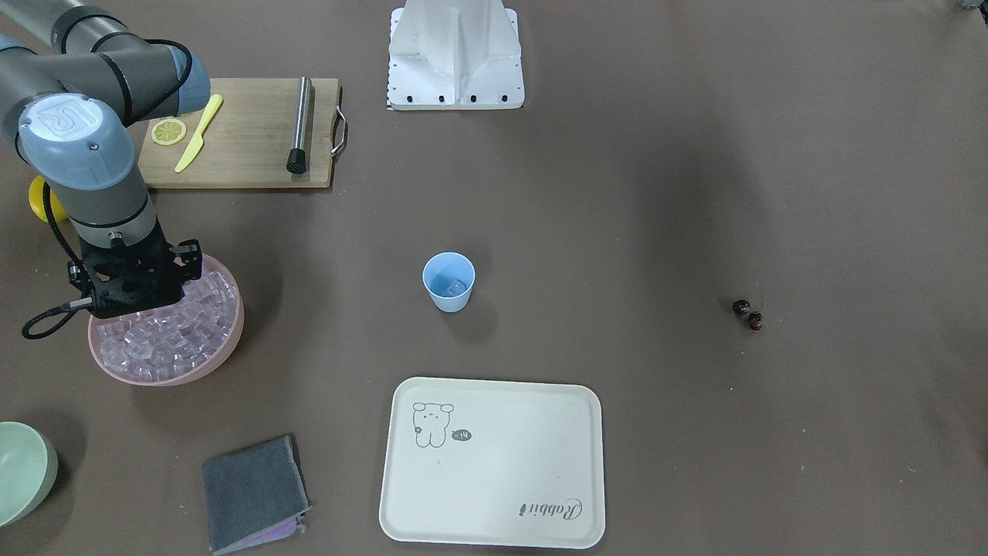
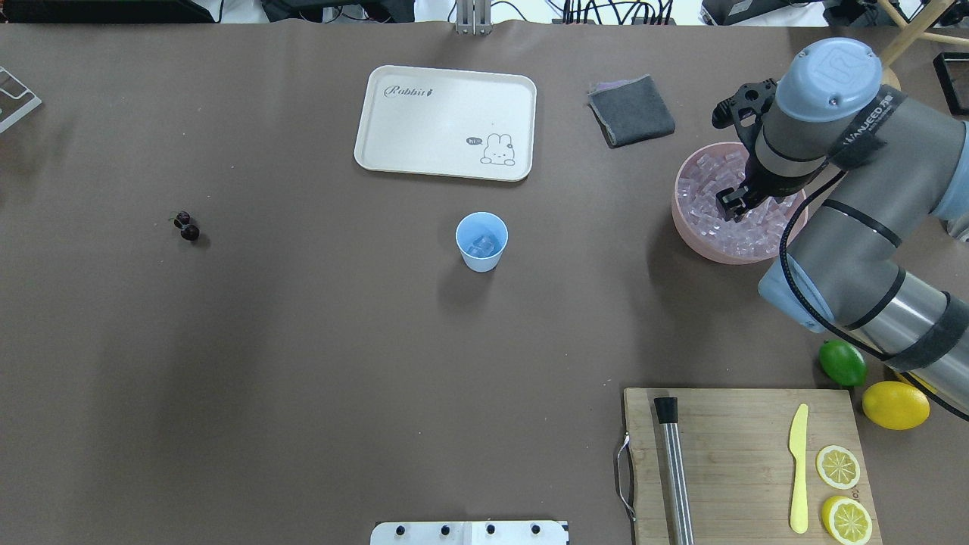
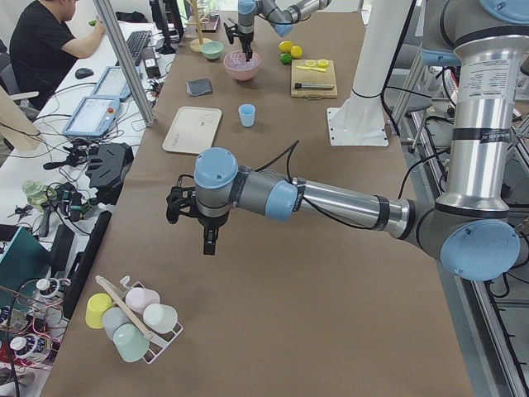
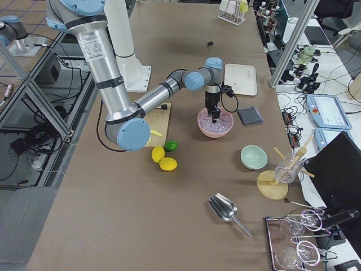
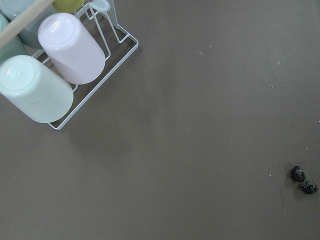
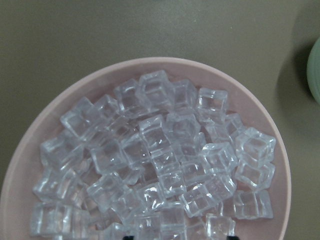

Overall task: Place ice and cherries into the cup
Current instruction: 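Move the right gripper back to the pink bowl of ice, then grasp another ice cube from the bowl with the right gripper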

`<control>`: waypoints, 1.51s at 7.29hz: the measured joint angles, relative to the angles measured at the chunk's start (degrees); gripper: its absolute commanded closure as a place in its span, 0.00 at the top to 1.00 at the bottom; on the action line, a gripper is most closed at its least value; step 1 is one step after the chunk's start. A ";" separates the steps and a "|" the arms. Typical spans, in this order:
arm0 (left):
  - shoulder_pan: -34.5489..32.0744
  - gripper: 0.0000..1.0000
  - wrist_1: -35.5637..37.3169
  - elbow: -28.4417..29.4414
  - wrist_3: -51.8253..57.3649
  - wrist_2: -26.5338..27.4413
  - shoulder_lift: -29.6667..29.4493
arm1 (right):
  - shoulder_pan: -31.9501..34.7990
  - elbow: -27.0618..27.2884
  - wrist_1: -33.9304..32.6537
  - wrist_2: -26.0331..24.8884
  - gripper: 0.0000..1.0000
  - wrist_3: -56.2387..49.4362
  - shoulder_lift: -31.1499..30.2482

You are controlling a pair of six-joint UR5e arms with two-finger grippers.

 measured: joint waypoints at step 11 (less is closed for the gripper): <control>-0.03 0.98 -0.34 -0.38 0.05 -0.06 0.04 | -3.34 -1.31 0.13 -1.05 0.45 -0.15 -1.09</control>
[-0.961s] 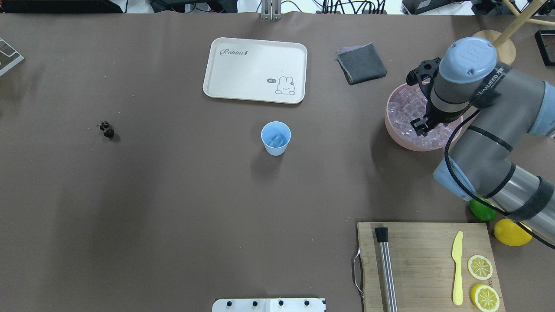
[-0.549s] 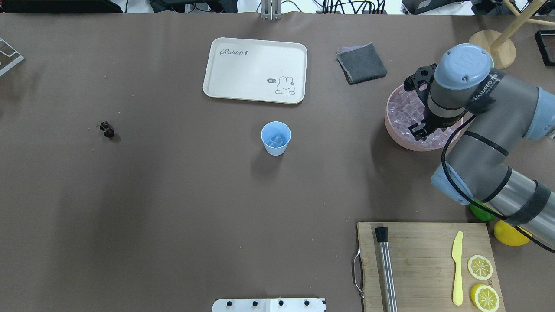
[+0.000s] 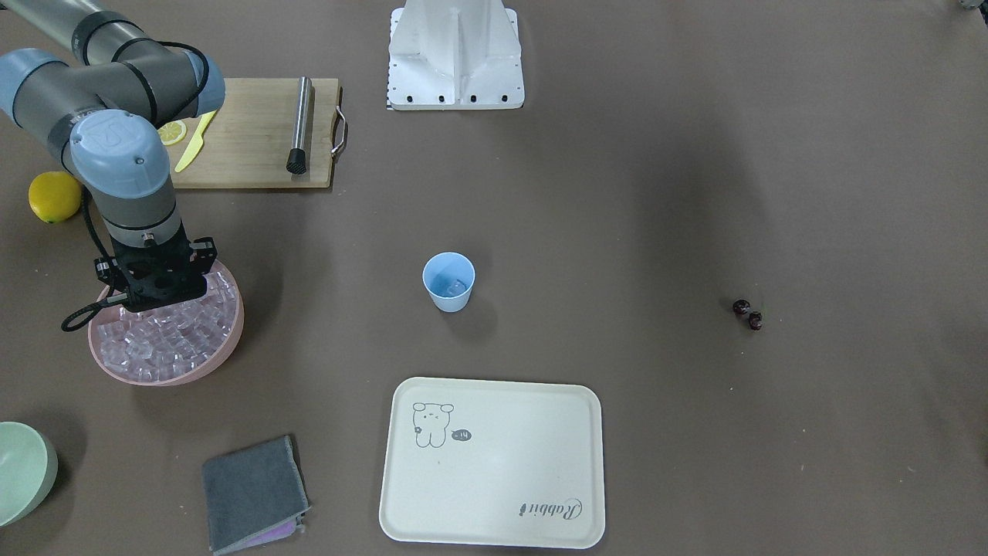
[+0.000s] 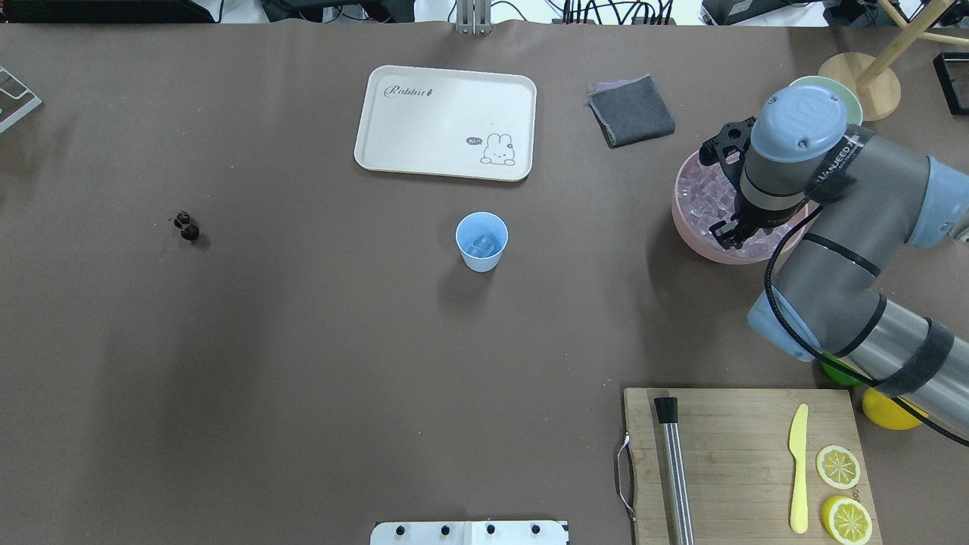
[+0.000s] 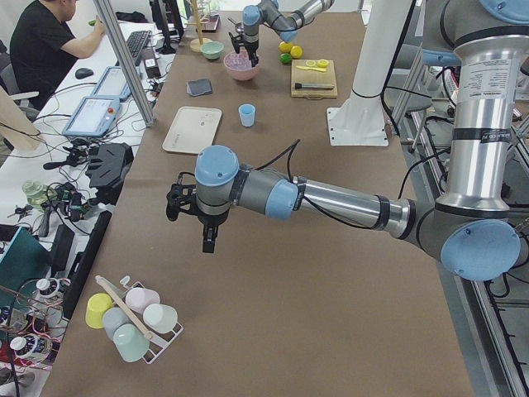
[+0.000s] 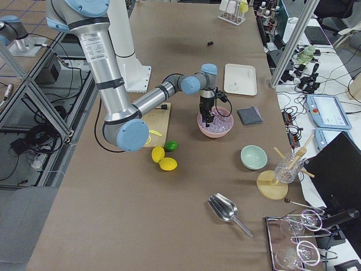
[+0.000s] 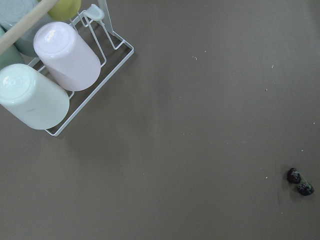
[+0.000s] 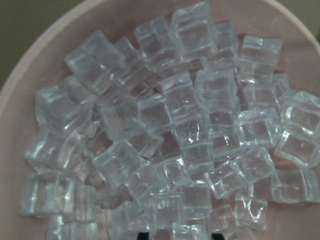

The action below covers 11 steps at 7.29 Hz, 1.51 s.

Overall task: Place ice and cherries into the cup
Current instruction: 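Grasp another ice cube from the bowl with the right gripper, then carry the second ice cube with the right gripper over the cup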

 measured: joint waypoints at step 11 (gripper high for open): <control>0.15 0.98 -1.49 0.35 -0.09 -0.03 -0.01 | 0.81 -1.38 -11.38 5.96 0.13 12.97 19.24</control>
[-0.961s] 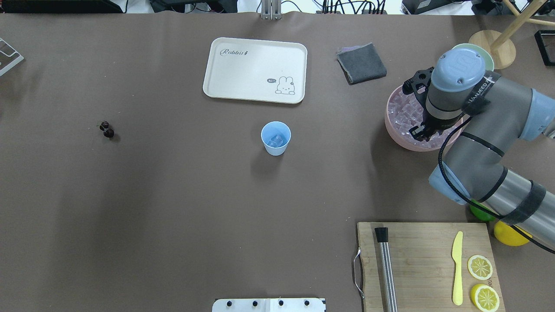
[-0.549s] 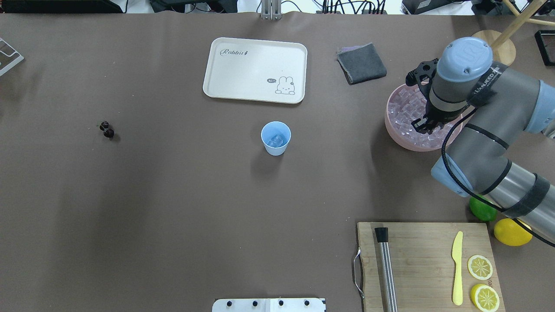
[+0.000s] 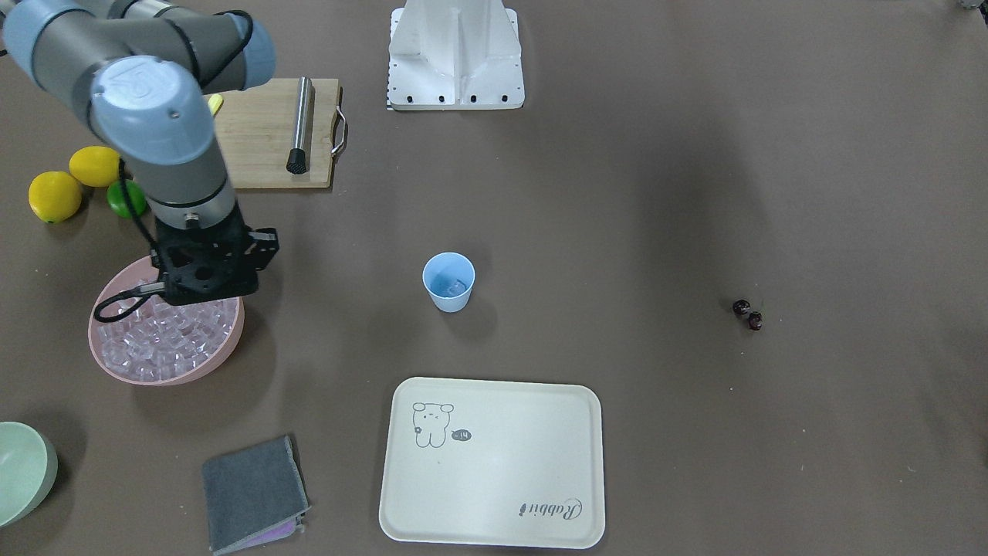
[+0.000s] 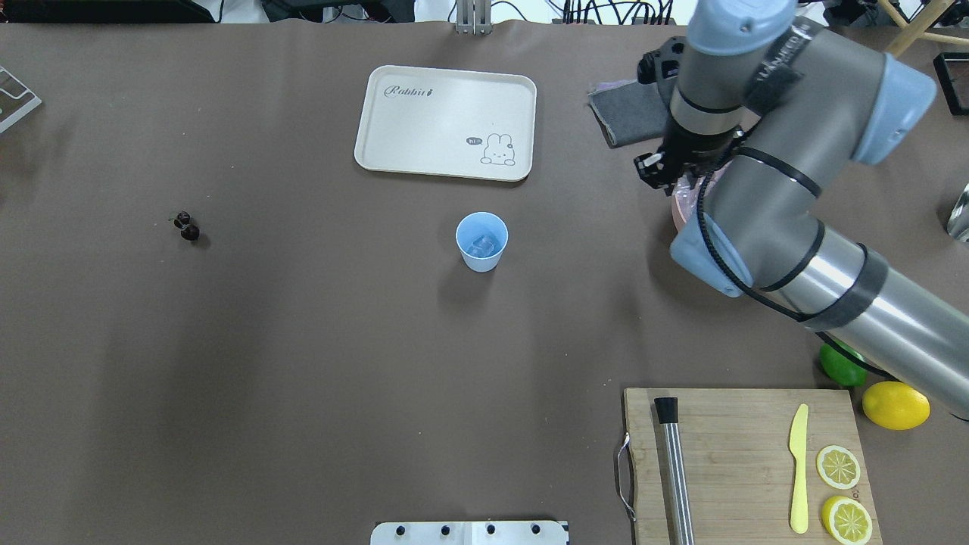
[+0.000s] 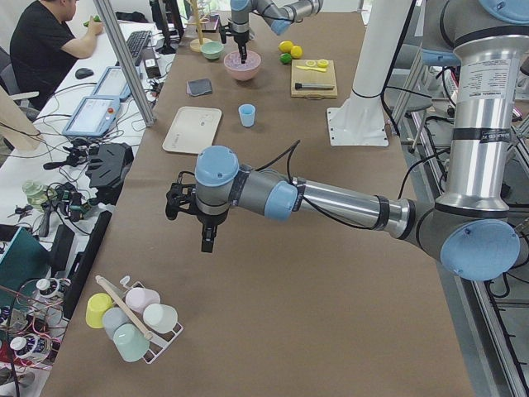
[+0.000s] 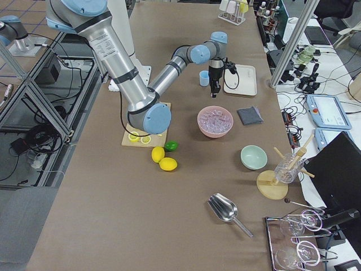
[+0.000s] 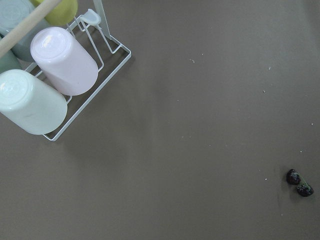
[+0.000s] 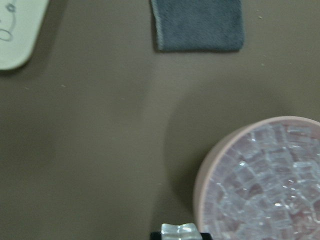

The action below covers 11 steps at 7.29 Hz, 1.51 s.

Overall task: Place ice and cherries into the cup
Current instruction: 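Carry the second ice cube with the right gripper over the cup, then open the right gripper to drop the ice cube into the cup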

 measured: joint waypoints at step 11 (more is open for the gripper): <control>0.02 0.98 0.06 0.33 -0.07 0.00 0.00 | -11.82 -16.85 20.29 -2.74 0.99 25.05 13.97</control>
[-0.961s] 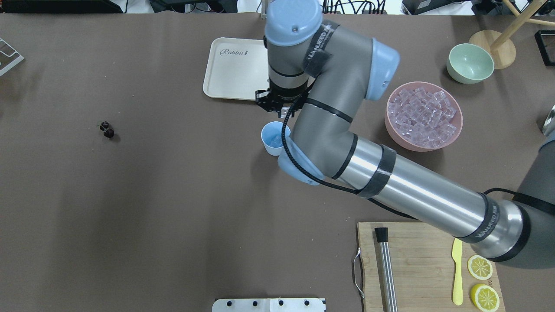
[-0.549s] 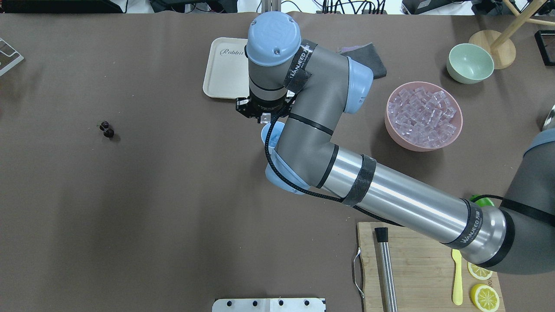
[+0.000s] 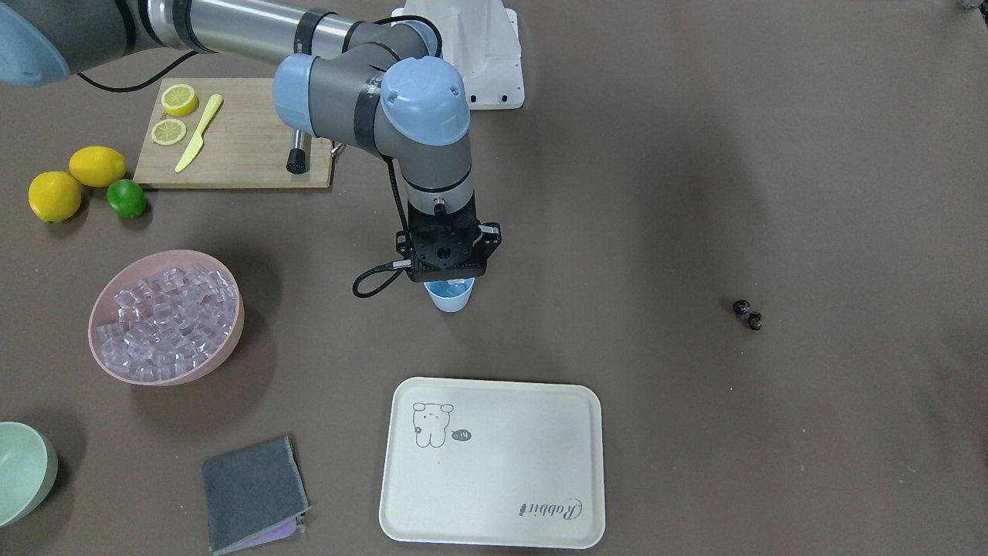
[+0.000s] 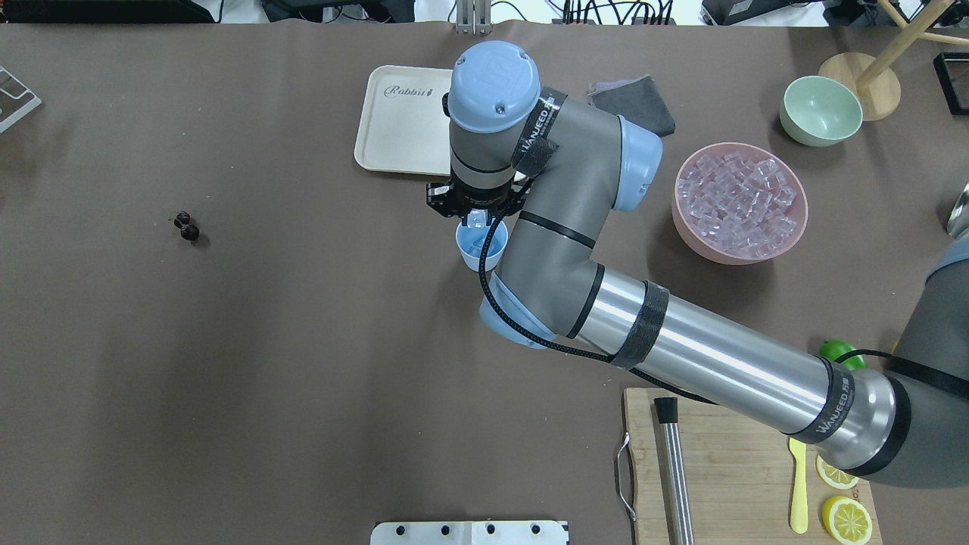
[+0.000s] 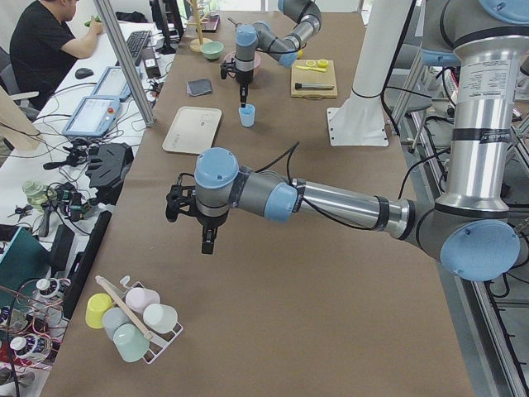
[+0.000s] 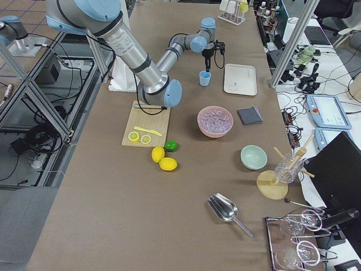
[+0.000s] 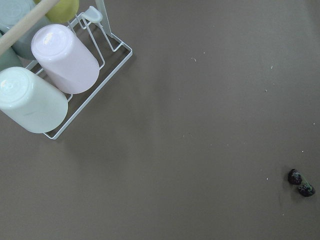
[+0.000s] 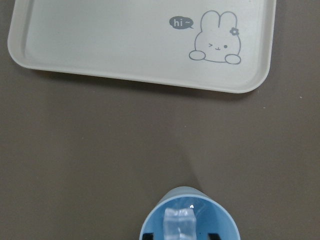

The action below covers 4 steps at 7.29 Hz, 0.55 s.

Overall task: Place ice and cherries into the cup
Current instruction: 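Open the right gripper to drop the ice cube into the cup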

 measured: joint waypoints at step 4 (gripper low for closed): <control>2.68 0.98 0.40 0.05 -0.30 0.31 -2.14 | 4.71 11.39 -4.09 3.15 0.99 -5.37 -7.96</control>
